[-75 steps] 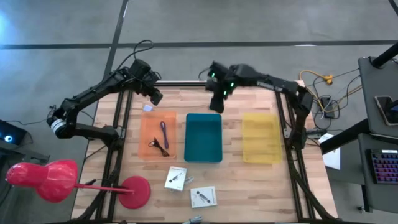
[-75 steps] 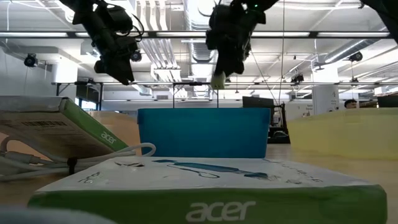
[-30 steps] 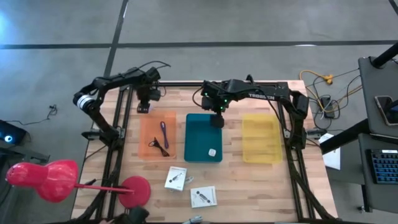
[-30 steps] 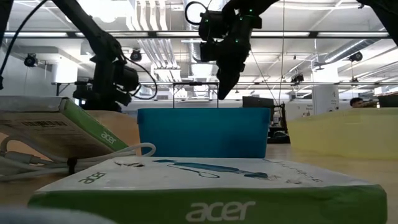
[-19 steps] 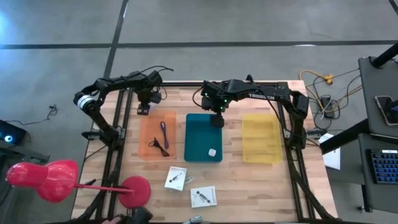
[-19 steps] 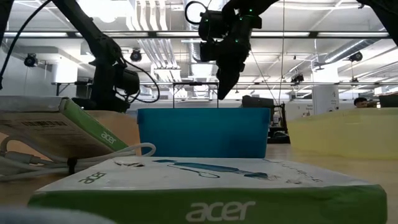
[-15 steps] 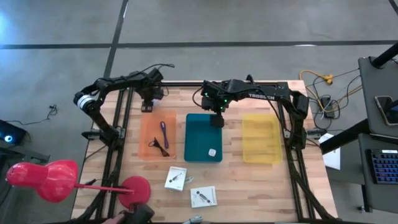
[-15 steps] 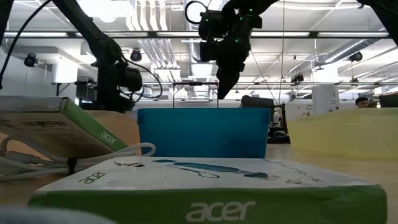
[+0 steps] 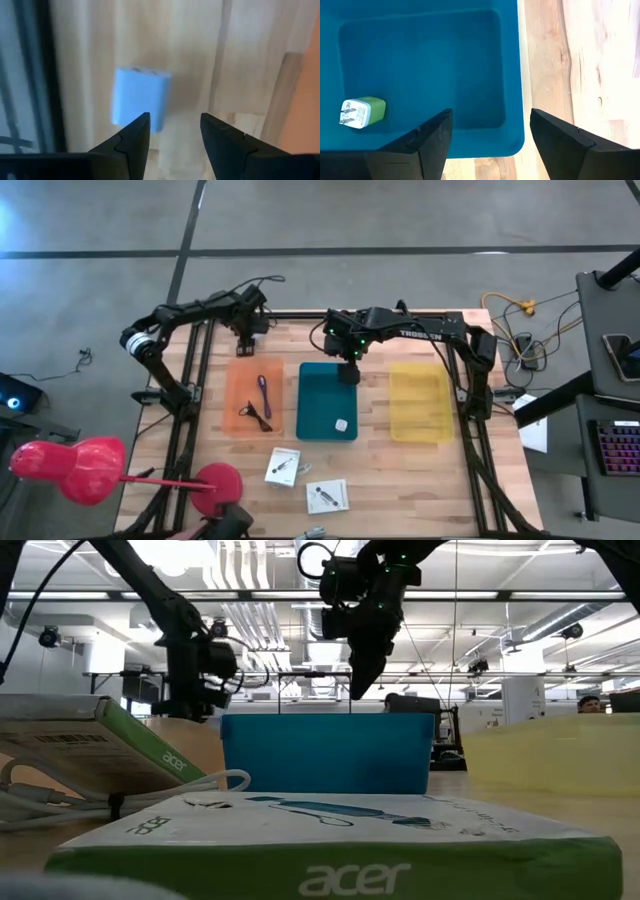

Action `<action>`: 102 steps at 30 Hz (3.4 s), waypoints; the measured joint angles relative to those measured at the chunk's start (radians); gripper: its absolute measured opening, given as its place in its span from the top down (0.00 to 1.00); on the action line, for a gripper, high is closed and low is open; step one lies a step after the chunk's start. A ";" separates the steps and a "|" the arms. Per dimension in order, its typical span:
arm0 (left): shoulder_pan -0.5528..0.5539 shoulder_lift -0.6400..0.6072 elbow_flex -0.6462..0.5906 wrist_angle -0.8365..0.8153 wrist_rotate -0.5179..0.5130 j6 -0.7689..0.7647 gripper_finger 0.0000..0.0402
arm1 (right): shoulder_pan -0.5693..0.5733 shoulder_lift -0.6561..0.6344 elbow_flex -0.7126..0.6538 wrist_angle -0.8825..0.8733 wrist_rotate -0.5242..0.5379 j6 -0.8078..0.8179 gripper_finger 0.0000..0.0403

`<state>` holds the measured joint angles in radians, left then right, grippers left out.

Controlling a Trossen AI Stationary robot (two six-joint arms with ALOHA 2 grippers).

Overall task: Pick and place items into bin
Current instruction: Put the white adapter charger into the blue bin

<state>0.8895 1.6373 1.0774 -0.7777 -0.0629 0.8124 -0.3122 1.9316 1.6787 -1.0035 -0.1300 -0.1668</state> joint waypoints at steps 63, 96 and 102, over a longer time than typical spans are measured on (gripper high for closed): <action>0.018 0.071 -0.042 0.211 -0.136 0.184 0.54 | -0.011 -0.003 -0.001 -0.008 0.078 -0.034 0.23; 0.013 0.010 -0.056 0.231 -0.239 -0.070 0.54 | -0.011 -0.003 -0.016 0.012 0.078 -0.051 0.25; 0.052 0.023 -0.054 0.235 -0.094 -0.069 0.54 | -0.011 -0.003 -0.026 0.015 0.079 -0.053 0.25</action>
<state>0.9415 1.6606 1.0232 -0.5431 -0.1573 0.7431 -0.3233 1.9289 1.6526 -0.9887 -0.0515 -0.2201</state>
